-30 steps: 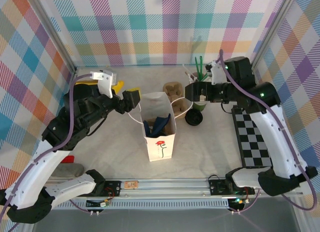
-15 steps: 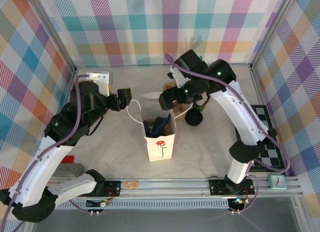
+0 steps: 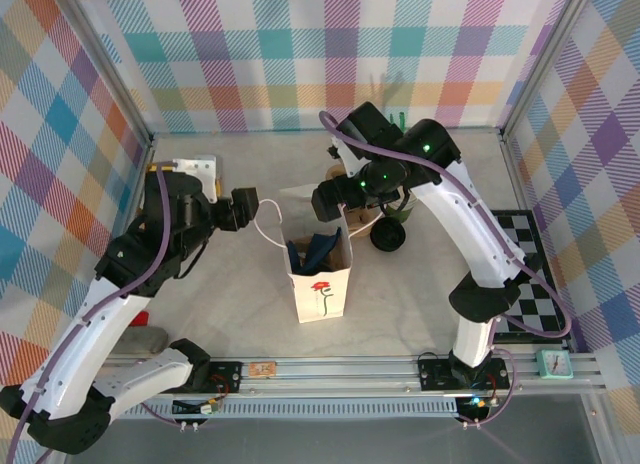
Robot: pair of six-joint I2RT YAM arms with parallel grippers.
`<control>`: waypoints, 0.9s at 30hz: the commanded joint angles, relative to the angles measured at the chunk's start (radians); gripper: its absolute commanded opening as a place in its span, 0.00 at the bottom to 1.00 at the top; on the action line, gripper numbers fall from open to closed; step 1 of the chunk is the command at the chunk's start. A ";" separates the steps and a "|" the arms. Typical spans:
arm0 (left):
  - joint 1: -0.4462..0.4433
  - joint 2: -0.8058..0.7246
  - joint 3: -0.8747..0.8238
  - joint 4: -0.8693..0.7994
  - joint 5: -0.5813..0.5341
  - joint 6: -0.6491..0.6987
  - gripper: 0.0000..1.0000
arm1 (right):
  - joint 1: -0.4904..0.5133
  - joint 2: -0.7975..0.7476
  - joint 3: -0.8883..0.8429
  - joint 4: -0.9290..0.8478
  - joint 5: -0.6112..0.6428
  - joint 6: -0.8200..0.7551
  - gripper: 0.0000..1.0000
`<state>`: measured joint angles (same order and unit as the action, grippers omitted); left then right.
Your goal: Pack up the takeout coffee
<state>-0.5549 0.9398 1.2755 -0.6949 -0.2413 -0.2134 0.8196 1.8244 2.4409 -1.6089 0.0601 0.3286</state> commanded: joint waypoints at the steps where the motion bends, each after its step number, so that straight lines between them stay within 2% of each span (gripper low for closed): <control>1: 0.009 -0.016 -0.029 0.055 -0.016 -0.022 0.77 | 0.012 0.015 0.023 -0.128 0.026 0.039 0.99; 12: 0.010 -0.037 -0.040 0.046 -0.028 -0.015 0.77 | 0.033 0.025 0.043 -0.164 0.046 0.067 0.99; 17: 0.010 -0.067 -0.050 0.034 -0.067 -0.015 0.77 | 0.104 0.072 0.118 -0.172 0.047 0.060 0.99; 23: 0.010 -0.074 -0.051 0.035 -0.007 -0.015 0.77 | 0.130 0.139 0.152 -0.173 0.031 0.059 0.99; 27: 0.011 -0.080 -0.070 0.067 0.103 -0.013 0.76 | 0.137 0.165 0.157 -0.173 0.051 0.065 1.00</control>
<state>-0.5533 0.8726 1.2247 -0.6559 -0.2249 -0.2203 0.9512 1.9713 2.5763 -1.6089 0.0978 0.3813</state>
